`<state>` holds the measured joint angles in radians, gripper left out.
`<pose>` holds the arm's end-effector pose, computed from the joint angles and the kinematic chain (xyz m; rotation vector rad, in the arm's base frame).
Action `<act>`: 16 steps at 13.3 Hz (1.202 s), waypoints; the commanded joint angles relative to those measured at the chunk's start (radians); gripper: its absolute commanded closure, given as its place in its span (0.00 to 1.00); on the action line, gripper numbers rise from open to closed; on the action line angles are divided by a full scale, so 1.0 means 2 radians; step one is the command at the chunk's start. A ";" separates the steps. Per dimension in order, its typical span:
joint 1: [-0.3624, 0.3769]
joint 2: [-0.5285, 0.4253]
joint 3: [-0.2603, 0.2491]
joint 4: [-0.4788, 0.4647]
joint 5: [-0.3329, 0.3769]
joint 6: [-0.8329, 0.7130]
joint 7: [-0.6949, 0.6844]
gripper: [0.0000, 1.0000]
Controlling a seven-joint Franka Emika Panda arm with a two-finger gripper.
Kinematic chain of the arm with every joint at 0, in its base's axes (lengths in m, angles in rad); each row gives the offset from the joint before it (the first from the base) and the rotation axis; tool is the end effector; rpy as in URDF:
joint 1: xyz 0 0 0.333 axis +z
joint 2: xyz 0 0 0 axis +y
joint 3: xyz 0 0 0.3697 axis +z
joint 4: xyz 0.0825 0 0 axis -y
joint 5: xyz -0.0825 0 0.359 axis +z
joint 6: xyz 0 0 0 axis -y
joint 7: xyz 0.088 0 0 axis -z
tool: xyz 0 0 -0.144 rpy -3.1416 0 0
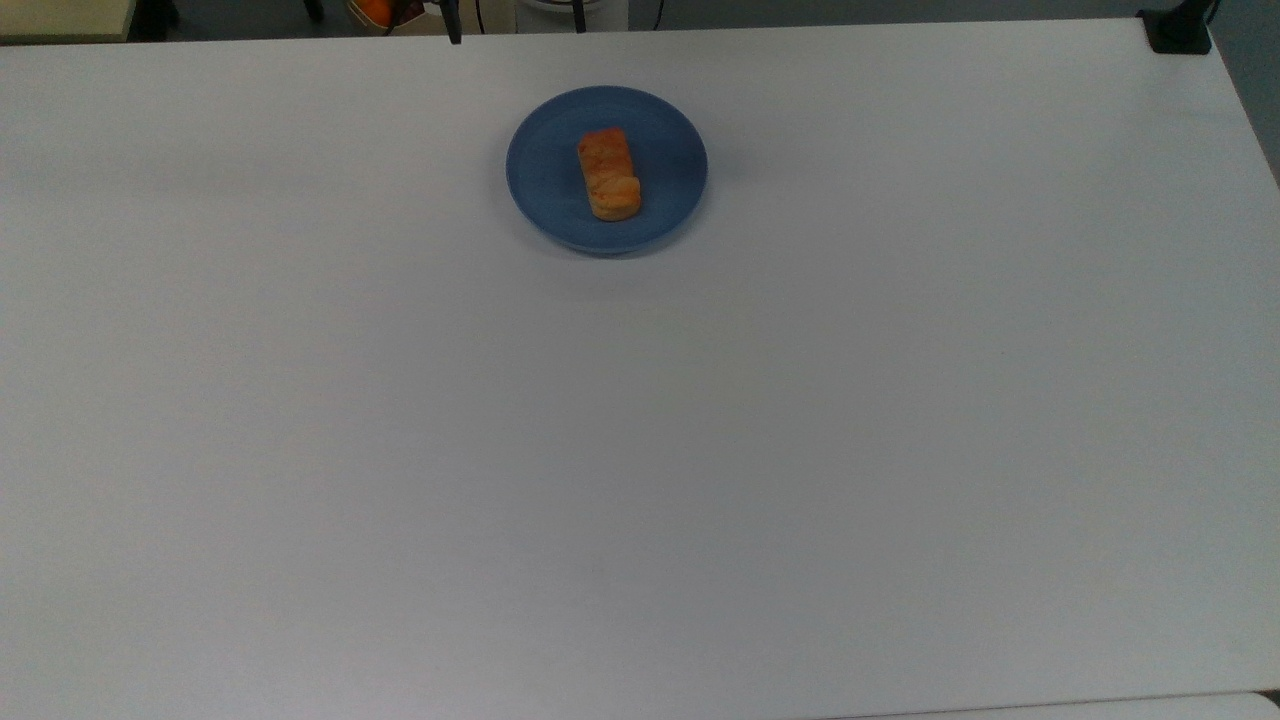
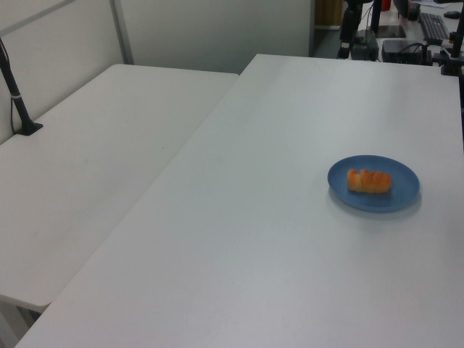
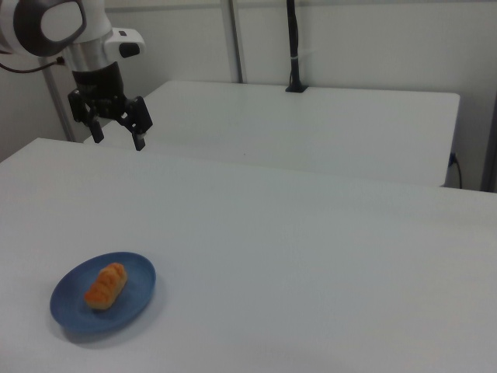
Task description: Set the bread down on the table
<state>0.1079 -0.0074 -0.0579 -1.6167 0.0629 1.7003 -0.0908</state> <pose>0.5413 0.0352 0.6368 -3.0700 -0.2083 -0.1420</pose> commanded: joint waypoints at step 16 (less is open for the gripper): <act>0.005 -0.015 0.031 -0.054 0.008 -0.094 -0.051 0.00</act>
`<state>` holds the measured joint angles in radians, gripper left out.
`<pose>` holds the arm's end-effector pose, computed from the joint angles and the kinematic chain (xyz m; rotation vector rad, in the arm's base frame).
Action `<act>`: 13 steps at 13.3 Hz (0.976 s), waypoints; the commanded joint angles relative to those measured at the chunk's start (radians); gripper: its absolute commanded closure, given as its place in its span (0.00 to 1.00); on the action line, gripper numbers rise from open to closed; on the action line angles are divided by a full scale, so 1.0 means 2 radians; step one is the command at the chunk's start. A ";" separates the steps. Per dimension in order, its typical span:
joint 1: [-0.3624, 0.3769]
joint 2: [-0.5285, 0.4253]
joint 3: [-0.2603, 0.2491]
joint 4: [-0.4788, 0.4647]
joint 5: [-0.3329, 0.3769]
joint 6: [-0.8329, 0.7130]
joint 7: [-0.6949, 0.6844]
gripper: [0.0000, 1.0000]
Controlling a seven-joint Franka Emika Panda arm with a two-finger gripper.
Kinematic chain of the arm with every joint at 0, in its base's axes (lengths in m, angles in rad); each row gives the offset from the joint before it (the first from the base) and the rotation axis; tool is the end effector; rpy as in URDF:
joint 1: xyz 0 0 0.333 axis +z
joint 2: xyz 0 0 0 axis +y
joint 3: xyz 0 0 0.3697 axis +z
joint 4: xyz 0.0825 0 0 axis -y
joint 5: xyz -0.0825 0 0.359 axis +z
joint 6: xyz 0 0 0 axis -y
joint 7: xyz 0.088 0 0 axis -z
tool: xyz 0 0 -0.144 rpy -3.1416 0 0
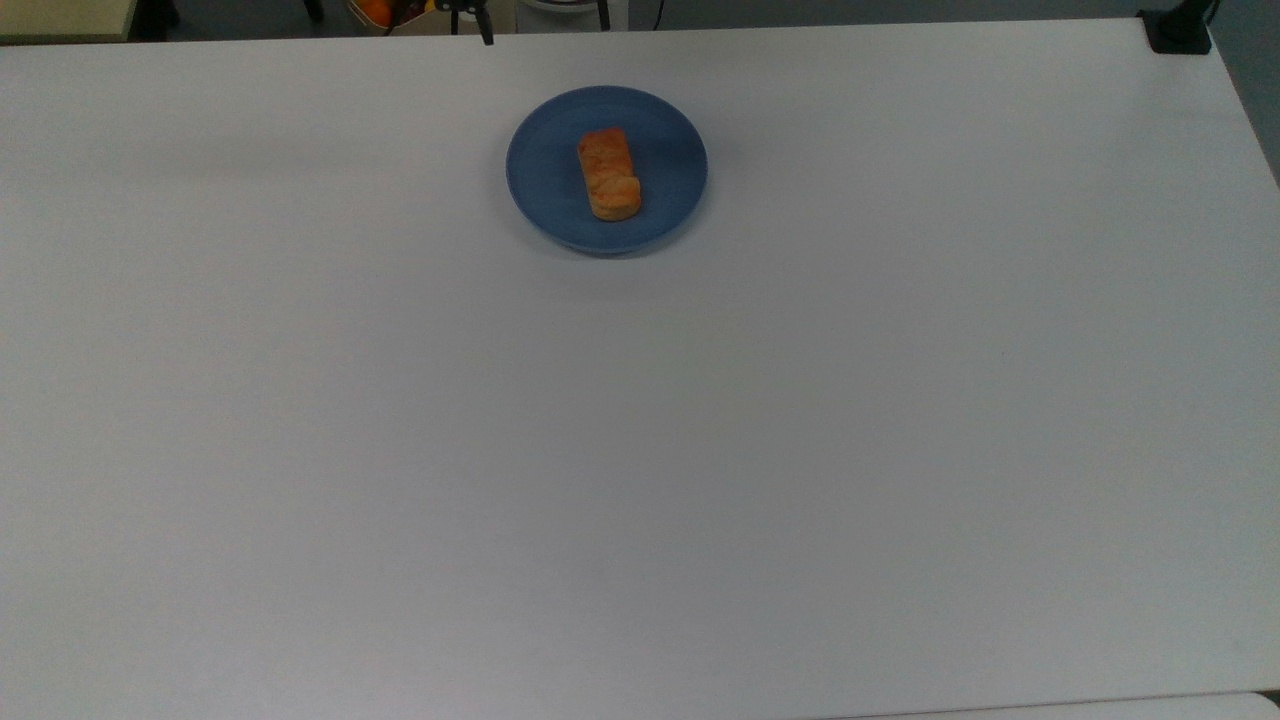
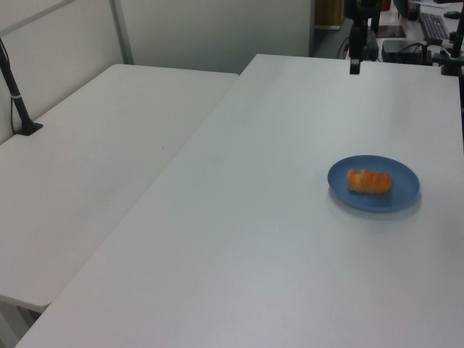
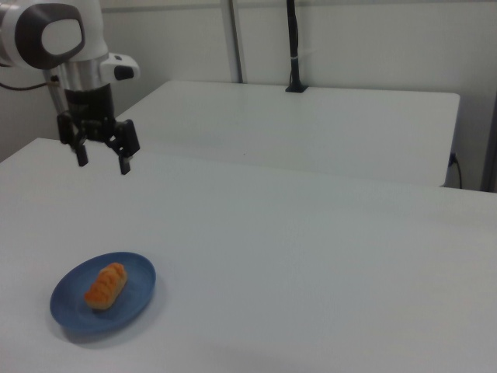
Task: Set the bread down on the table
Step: 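Move the open gripper over the bread roll on the blue plate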
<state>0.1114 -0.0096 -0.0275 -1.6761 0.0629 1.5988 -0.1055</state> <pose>0.5197 0.0526 0.6019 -3.0629 -0.2849 0.1031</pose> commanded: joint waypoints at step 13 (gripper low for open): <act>0.003 -0.007 0.041 -0.219 0.005 0.044 -0.053 0.00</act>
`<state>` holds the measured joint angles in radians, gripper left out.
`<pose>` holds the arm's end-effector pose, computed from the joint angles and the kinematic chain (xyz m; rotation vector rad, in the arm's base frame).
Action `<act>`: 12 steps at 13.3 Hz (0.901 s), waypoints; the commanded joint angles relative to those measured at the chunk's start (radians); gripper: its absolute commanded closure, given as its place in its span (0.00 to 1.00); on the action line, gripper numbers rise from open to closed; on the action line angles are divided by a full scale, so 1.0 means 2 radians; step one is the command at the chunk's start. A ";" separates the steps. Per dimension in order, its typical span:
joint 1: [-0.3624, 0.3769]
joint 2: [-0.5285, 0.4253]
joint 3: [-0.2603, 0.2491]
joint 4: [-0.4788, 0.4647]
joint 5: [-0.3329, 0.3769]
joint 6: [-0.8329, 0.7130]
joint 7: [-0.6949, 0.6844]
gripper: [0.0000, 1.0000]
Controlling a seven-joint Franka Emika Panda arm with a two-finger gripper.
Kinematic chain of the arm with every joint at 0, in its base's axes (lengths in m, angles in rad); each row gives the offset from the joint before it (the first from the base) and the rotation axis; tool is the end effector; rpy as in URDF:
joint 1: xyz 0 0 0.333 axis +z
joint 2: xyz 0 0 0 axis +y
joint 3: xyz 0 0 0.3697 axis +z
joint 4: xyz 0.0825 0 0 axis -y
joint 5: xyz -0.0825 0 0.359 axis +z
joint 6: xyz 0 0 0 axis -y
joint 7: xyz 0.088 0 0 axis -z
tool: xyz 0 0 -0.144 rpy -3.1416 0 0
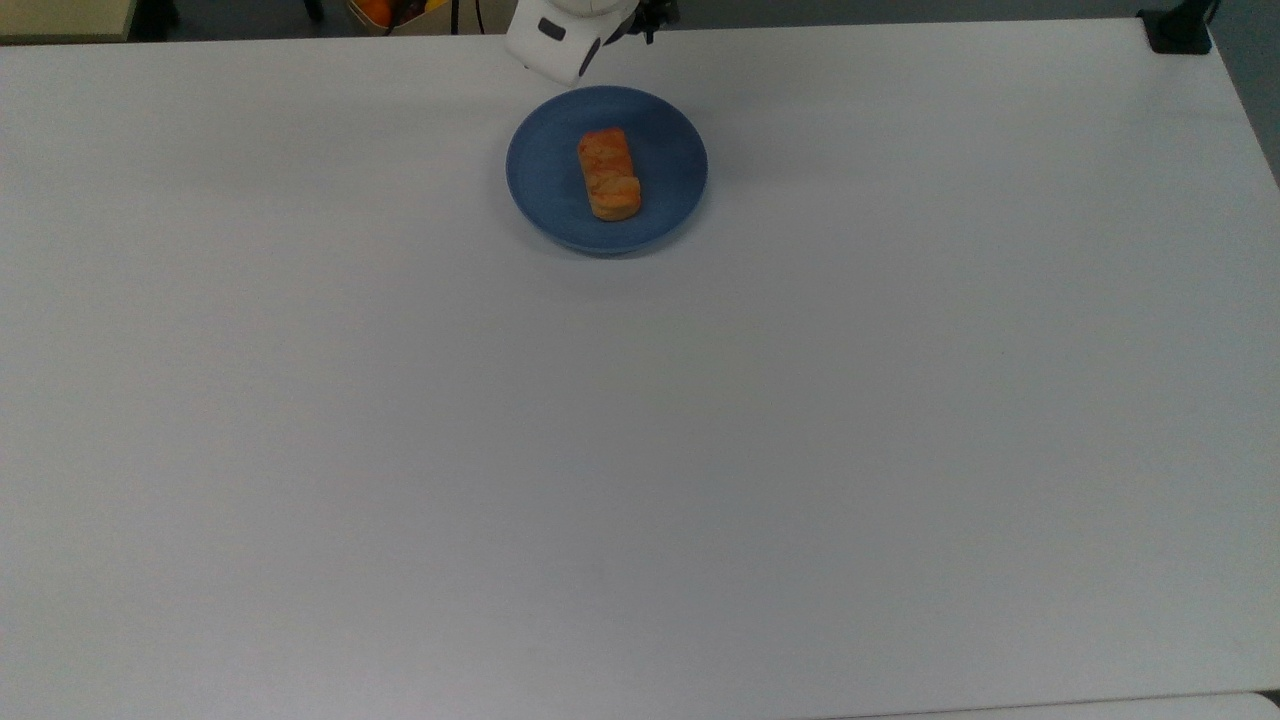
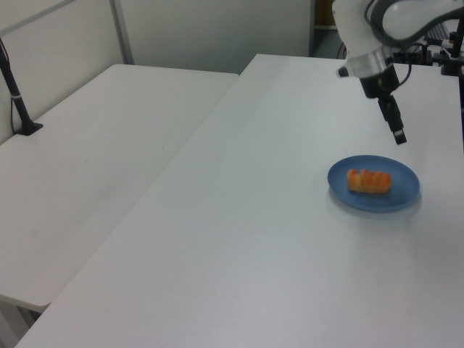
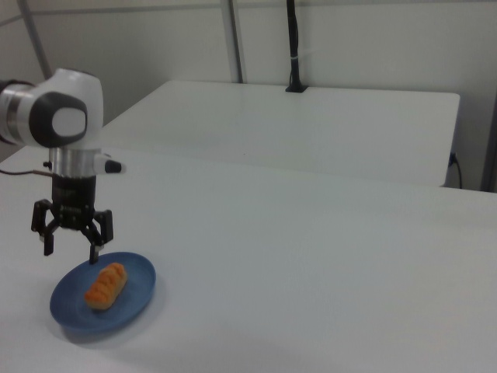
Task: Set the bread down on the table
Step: 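Move the open gripper over the bread roll on the blue plate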
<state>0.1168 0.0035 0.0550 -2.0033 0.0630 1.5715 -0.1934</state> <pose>0.4549 0.0881 0.4582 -2.9567 -0.5247 0.6630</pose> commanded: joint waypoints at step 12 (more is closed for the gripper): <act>0.001 0.036 0.008 -0.120 0.002 0.285 0.012 0.00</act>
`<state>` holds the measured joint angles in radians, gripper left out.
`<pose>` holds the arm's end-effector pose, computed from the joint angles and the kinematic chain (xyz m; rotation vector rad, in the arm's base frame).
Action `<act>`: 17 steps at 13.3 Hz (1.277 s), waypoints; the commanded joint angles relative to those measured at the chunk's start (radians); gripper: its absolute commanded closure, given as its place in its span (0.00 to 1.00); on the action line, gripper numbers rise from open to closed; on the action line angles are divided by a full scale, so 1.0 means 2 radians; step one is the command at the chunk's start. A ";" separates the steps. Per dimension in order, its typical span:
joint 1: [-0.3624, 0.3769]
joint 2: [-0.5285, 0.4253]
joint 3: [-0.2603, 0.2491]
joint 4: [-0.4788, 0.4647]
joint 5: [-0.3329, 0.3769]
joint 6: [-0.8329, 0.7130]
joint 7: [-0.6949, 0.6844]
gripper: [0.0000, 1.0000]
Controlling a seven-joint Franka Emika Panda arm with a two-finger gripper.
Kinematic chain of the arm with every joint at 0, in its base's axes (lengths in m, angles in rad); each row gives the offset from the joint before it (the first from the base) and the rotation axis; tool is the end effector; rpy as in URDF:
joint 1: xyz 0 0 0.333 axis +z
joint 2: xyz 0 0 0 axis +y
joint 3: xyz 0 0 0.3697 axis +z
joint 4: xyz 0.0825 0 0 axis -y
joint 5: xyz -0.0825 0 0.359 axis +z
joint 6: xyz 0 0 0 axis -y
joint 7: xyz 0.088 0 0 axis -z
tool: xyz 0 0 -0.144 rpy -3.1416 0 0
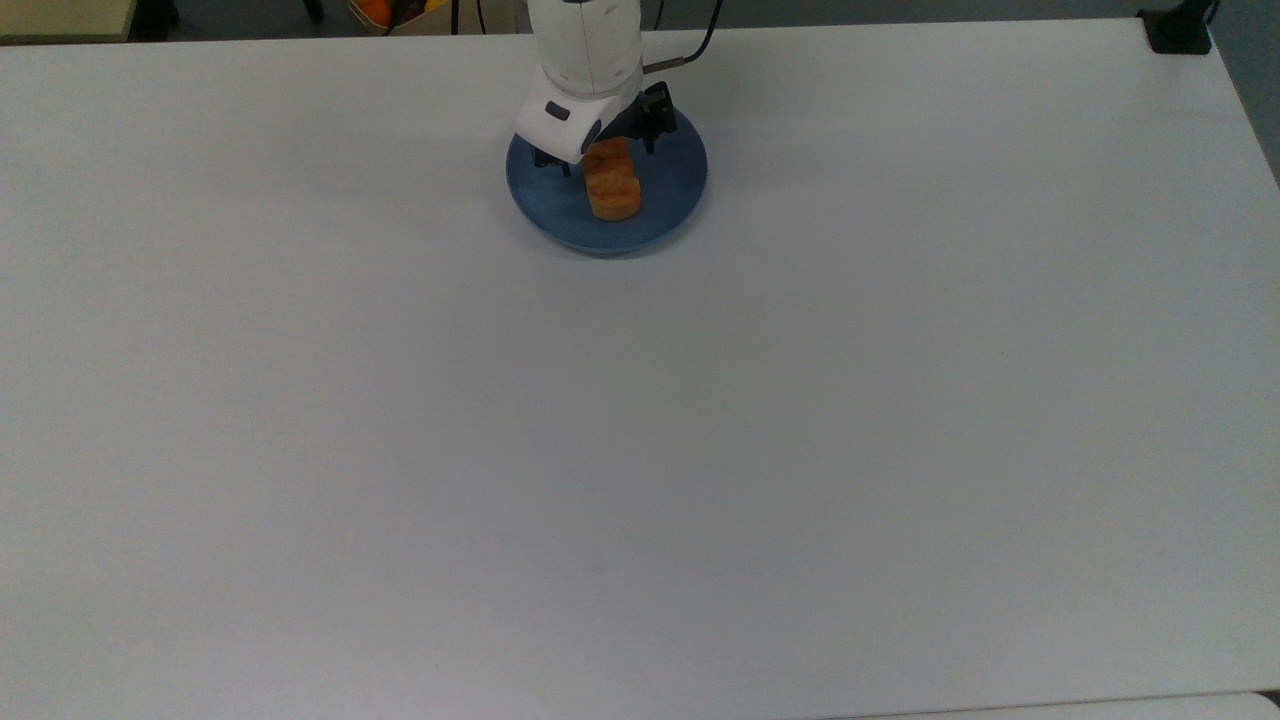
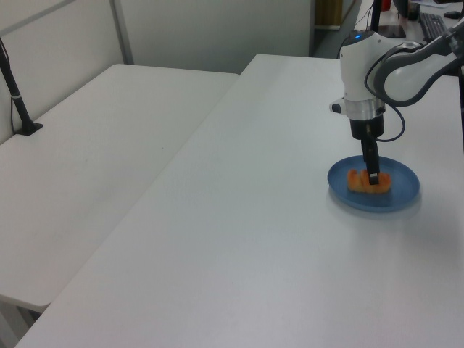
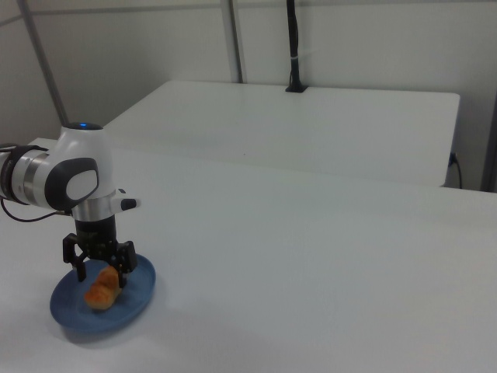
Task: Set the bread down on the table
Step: 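Lower the gripper and close it on the orange bread roll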
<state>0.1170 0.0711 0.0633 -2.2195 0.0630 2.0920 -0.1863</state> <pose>0.4820 0.0928 0.3630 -3.0284 -0.5044 0.3055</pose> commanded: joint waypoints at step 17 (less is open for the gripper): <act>0.002 -0.002 0.007 0.178 -0.002 -0.132 0.023 0.72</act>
<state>0.1113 0.0217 0.0679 -2.0345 0.0582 1.9245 -0.1861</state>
